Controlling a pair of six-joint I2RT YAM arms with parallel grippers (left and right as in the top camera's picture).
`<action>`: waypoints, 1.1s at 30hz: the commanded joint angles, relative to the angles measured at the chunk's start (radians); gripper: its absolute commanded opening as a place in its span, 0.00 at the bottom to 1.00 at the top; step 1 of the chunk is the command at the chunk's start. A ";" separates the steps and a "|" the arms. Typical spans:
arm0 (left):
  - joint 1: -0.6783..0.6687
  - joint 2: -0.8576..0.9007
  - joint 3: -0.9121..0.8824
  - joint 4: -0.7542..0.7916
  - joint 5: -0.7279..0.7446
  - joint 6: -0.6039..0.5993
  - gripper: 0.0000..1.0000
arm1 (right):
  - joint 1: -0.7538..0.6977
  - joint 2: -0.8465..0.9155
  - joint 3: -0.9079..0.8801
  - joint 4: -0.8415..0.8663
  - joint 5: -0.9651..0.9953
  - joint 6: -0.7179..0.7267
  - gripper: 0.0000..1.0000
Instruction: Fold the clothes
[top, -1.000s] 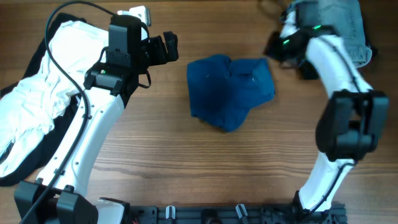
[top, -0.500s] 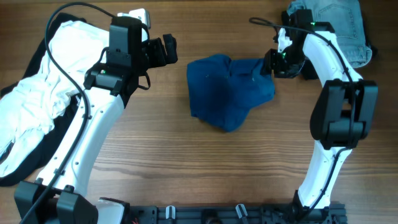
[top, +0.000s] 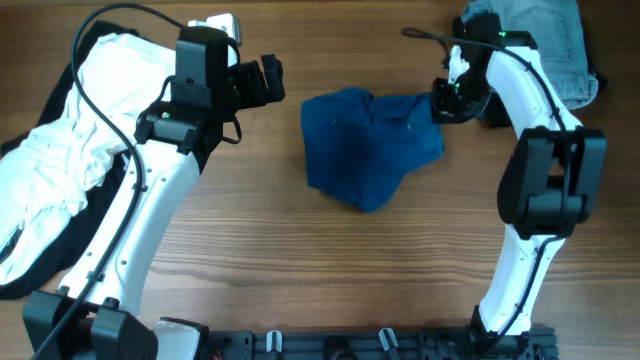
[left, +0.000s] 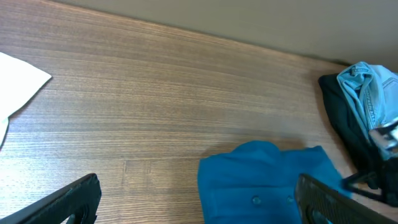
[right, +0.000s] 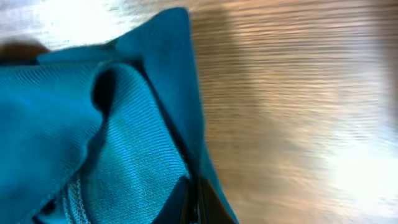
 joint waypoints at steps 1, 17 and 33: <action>0.004 0.002 0.001 0.002 -0.018 0.021 1.00 | -0.055 -0.111 0.041 -0.017 0.097 0.063 0.04; 0.004 0.002 0.001 -0.007 -0.018 0.025 1.00 | -0.157 0.034 -0.116 0.113 -0.264 -0.344 1.00; 0.004 0.002 0.001 -0.052 -0.017 0.073 1.00 | -0.012 0.171 -0.357 0.259 -0.738 -0.430 0.71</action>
